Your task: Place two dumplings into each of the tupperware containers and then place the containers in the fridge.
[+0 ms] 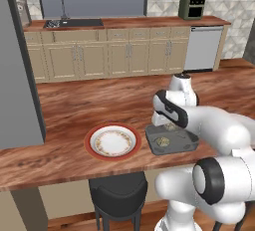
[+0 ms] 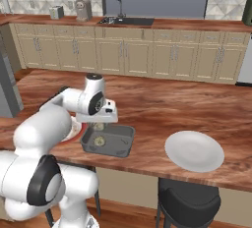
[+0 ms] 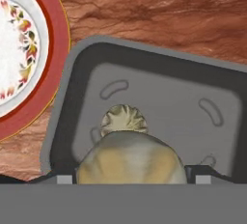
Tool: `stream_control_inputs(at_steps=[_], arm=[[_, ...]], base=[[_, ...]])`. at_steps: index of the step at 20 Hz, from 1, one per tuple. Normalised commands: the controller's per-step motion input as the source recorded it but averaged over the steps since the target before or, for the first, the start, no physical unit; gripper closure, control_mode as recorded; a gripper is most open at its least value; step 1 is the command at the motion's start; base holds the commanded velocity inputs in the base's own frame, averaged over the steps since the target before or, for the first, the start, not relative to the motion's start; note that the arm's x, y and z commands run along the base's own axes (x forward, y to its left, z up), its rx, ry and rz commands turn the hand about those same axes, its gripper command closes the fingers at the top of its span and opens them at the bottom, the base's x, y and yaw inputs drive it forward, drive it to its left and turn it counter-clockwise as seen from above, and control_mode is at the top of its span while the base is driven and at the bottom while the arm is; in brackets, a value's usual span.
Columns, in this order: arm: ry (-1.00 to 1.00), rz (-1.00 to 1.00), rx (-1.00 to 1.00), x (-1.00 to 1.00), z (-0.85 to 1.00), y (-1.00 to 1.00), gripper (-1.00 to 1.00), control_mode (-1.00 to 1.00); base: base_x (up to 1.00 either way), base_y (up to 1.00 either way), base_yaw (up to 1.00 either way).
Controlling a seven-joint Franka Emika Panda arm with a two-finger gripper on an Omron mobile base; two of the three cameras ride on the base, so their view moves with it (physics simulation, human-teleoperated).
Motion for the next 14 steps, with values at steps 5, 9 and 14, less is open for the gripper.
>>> stream_control_inputs(at_steps=[5,9,14], arm=[[0.21,-0.09,0.01,0.04,0.01,-0.54,1.0,-1.0],[0.02,-0.05,0.0,0.0,-0.5,-0.43,1.0,-1.0],[-0.04,-0.03,-0.01,0.0,-0.63,-0.1,1.0,-1.0]], base=[[0.0,0.0,0.0],[0.0,0.0,0.0],[0.0,0.0,0.0]])
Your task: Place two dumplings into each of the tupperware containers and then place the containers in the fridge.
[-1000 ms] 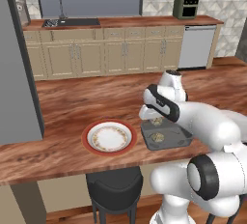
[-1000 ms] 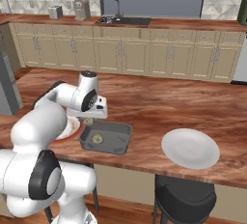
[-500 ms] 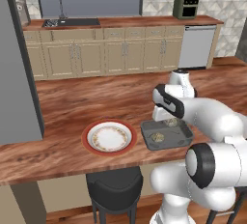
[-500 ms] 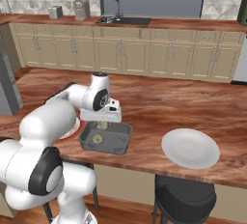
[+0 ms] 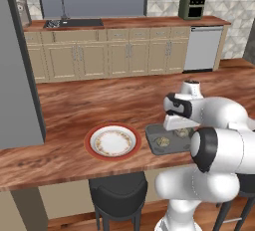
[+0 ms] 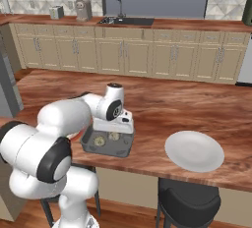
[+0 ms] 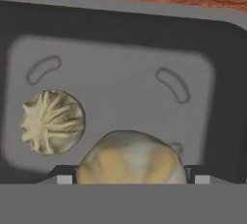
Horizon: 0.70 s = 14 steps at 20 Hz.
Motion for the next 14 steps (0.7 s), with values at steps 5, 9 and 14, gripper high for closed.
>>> stream_control_inputs(at_steps=[5,9,14], arm=[[0.0,-0.03,0.0,0.0,-0.27,0.0,1.0,-1.0],[0.0,-0.02,0.0,0.0,-0.26,0.0,1.0,-1.0],[0.0,-0.01,0.0,0.0,-0.24,0.0,1.0,-1.0]], base=[[0.0,0.0,0.0],[0.0,0.0,0.0],[0.0,0.0,0.0]])
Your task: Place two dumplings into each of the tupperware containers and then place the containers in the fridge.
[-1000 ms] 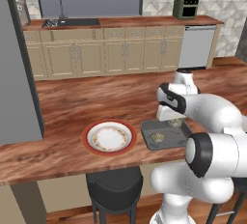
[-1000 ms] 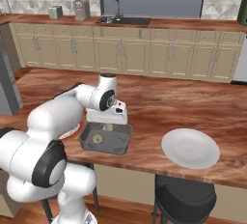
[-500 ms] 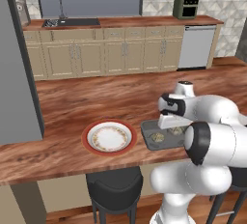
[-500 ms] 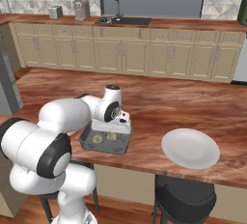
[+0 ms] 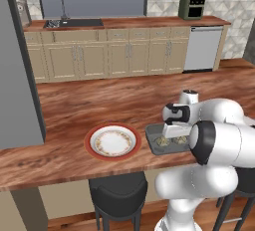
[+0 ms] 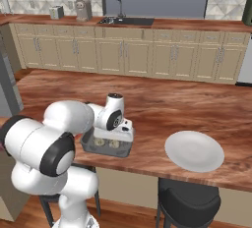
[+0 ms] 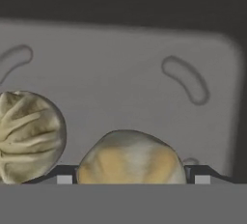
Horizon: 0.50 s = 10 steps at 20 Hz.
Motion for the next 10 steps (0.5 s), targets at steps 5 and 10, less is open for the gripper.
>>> stream_control_inputs(at_steps=[5,10], arm=[[0.0,0.0,0.0,0.01,-0.08,0.0,-1.0,-1.0],[0.0,0.0,0.0,0.0,0.04,0.0,-1.0,-1.0]], base=[[0.0,0.0,0.0],[0.0,0.0,0.0]])
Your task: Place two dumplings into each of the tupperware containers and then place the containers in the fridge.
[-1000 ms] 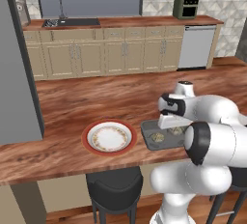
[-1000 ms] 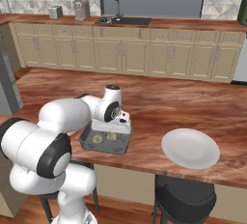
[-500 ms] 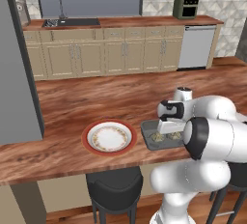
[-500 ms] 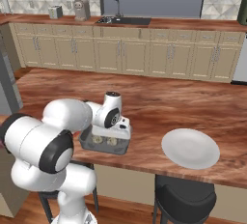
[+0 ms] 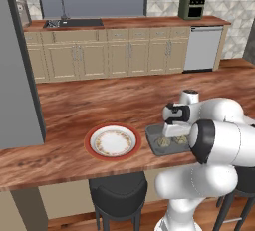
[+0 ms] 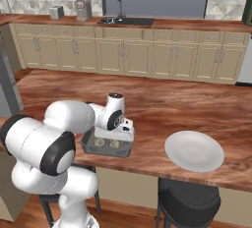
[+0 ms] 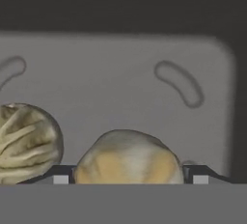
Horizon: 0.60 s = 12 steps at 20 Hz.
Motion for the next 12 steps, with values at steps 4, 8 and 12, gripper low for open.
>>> stream_control_inputs(at_steps=[4,8,12], arm=[[-0.01,0.0,0.0,0.0,0.34,-0.03,-1.0,-1.0],[-0.01,-0.02,0.0,-0.08,0.52,-0.22,-1.0,-1.0],[0.0,-0.03,0.0,-0.06,0.56,-0.45,-1.0,-1.0]], base=[[0.0,0.0,0.0],[0.0,0.0,0.0],[0.0,0.0,0.0]])
